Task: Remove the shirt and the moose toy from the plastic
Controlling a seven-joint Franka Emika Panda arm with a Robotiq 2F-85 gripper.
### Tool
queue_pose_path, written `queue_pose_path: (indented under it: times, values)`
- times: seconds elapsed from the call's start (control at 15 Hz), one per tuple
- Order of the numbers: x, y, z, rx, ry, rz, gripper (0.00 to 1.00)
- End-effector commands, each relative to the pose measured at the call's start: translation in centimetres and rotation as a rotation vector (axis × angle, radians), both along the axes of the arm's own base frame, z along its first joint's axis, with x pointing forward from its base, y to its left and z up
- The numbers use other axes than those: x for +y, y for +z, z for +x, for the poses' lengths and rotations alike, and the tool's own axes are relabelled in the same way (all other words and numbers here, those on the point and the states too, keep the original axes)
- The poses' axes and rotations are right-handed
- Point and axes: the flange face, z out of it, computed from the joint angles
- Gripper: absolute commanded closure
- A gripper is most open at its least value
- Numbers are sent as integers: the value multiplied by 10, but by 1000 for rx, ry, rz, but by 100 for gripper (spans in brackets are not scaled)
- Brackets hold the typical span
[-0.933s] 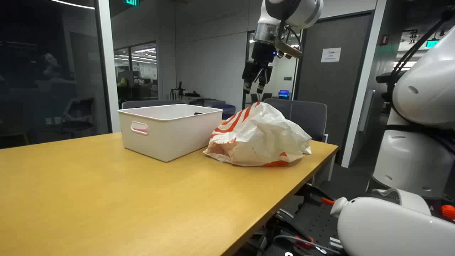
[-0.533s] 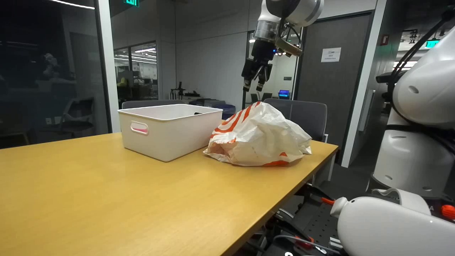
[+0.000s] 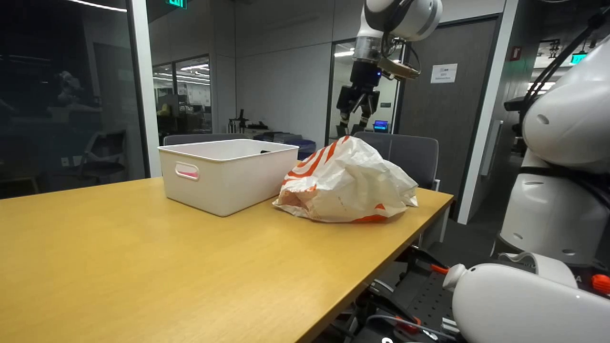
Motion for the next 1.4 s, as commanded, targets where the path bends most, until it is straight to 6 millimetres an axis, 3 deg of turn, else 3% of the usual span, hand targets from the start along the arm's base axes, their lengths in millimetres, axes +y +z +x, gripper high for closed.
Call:
queue_pose_path:
  times: [0.0, 0.13, 0.27, 0.47, 0.93, 1.33]
  values:
    - [-50, -13, -36, 64, -141, -39, 0]
    - [-71, -38, -54, 146, -176, -40, 0]
    - [-77, -66, -67, 203, -167, -9, 0]
    - [-80, -107, -72, 225, -173, 46, 0]
    - [-96, -156, -30, 123, -166, 62, 0]
    - [-111, -156, 14, -30, -91, 55, 0]
